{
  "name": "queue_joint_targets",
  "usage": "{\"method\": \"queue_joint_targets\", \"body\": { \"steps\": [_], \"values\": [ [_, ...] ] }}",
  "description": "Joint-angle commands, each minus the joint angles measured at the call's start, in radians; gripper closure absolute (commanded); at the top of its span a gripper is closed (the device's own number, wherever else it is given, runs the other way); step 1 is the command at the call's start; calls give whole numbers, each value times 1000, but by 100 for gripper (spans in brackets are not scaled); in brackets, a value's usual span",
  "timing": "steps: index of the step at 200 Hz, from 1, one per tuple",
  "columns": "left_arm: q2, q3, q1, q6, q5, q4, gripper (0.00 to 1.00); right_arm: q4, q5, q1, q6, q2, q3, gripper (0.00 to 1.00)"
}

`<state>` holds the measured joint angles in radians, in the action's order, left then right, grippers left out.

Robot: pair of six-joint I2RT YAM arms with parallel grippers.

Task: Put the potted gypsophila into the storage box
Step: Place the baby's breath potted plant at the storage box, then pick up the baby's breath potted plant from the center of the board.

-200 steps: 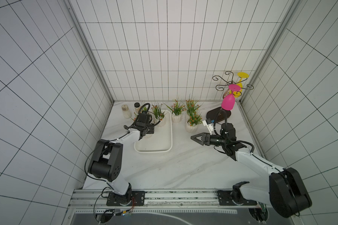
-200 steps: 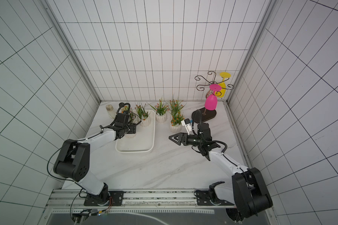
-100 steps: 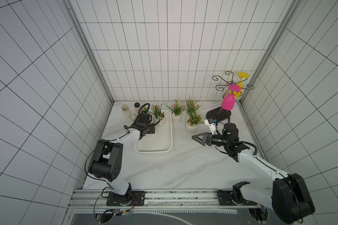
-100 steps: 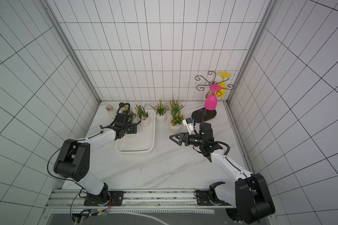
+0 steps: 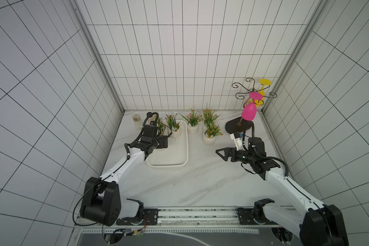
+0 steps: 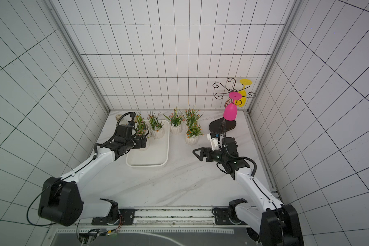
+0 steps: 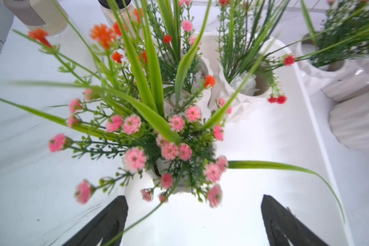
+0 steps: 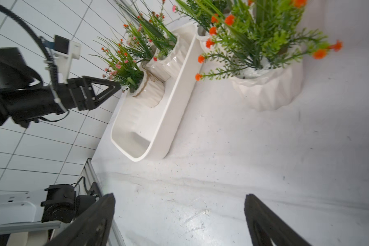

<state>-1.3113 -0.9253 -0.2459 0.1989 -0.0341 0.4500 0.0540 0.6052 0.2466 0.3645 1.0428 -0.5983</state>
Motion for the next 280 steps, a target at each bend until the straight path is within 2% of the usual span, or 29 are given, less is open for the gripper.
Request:
{"method": "queue_joint_targets", "body": {
  "steps": [1, 21, 63, 82, 112, 160, 214, 248, 280],
  "values": [
    [63, 14, 5, 0, 122, 51, 3, 80, -118, -10, -93, -25, -61, 6],
    [109, 13, 5, -6, 195, 80, 4, 87, -155, -12, -125, -33, -63, 7],
    [246, 45, 5, 1, 255, 56, 5, 97, -205, -20, -188, -23, -78, 8],
    [295, 77, 4, 15, 342, -2, 5, 96, -224, -20, -217, 14, -95, 10],
    [313, 123, 5, -9, 544, -106, 5, 95, -217, -19, -267, 118, -140, 9],
    [285, 134, 5, -17, 572, -151, 5, 51, -311, 23, -335, 269, -211, 1],
    [223, 132, 14, 32, 602, -140, 5, -156, -356, 46, -321, 392, -228, 1],
    [216, 128, 16, 26, 619, -114, 5, -239, -375, 66, -358, 486, -273, 1],
    [215, 129, 18, 34, 665, -115, 5, -365, -345, 81, -389, 538, -272, 1]
  ]
}}
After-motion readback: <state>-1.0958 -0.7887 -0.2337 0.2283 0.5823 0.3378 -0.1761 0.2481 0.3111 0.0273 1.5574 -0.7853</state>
